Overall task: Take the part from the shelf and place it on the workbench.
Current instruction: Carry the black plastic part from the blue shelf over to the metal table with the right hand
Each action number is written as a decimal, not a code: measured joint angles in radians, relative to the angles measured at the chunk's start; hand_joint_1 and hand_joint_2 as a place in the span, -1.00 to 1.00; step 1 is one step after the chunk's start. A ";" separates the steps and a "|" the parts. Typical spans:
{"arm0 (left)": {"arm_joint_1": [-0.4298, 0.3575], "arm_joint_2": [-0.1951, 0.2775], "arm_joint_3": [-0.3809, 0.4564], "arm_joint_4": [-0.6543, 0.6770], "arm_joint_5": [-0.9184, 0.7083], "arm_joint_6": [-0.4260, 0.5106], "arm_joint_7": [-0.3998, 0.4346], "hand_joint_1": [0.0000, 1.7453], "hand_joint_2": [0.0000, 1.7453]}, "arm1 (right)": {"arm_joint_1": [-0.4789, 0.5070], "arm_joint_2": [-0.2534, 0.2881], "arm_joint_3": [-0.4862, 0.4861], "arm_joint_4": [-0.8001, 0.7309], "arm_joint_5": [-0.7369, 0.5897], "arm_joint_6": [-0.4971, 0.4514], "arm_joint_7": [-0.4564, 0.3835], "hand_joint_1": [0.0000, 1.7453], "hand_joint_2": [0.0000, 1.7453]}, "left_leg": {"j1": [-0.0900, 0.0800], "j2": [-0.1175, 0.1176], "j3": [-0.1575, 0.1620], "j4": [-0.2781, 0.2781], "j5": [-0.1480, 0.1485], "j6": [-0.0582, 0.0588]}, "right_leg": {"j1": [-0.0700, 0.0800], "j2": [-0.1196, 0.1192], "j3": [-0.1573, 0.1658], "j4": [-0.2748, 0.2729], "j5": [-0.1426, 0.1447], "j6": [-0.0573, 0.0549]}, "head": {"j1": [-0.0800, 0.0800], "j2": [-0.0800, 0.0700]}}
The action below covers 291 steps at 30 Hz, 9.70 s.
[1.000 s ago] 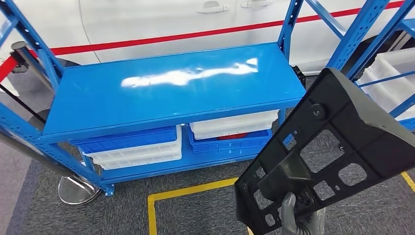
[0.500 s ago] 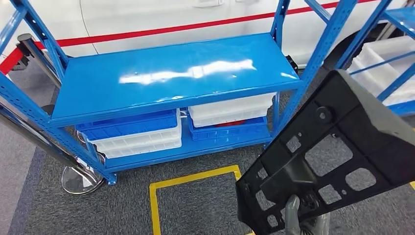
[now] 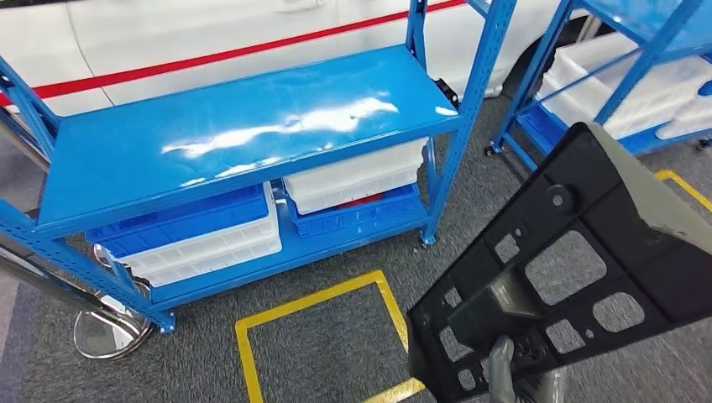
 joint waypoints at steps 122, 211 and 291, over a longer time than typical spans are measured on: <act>-0.032 0.144 0.023 -0.006 -0.231 -0.073 -0.095 -1.00 1.00 | -0.266 -0.255 -0.068 0.427 0.165 -0.148 0.000 1.00 1.00 | 0.016 -0.031 -0.055 0.036 0.002 -0.011 | -0.002 0.061 -0.055 0.031 0.012 0.004 | 0.012 0.000; -0.037 0.145 0.089 -0.008 -0.265 -0.129 -0.119 -1.00 1.00 | -0.845 -0.381 -0.093 0.405 0.436 -0.403 0.501 1.00 1.00 | 0.010 0.023 -0.167 0.138 0.041 -0.012 | 0.001 -0.039 -0.020 0.015 -0.011 -0.006 | 0.002 0.000; -0.157 0.076 -0.091 -0.008 -0.402 -0.163 -0.016 -1.00 1.00 | -1.261 -0.488 0.258 0.891 1.466 -0.518 0.779 1.00 1.00 | 0.003 0.058 -0.067 0.014 0.012 0.004 | -0.013 -0.070 -0.106 0.026 0.051 0.038 | 0.012 0.000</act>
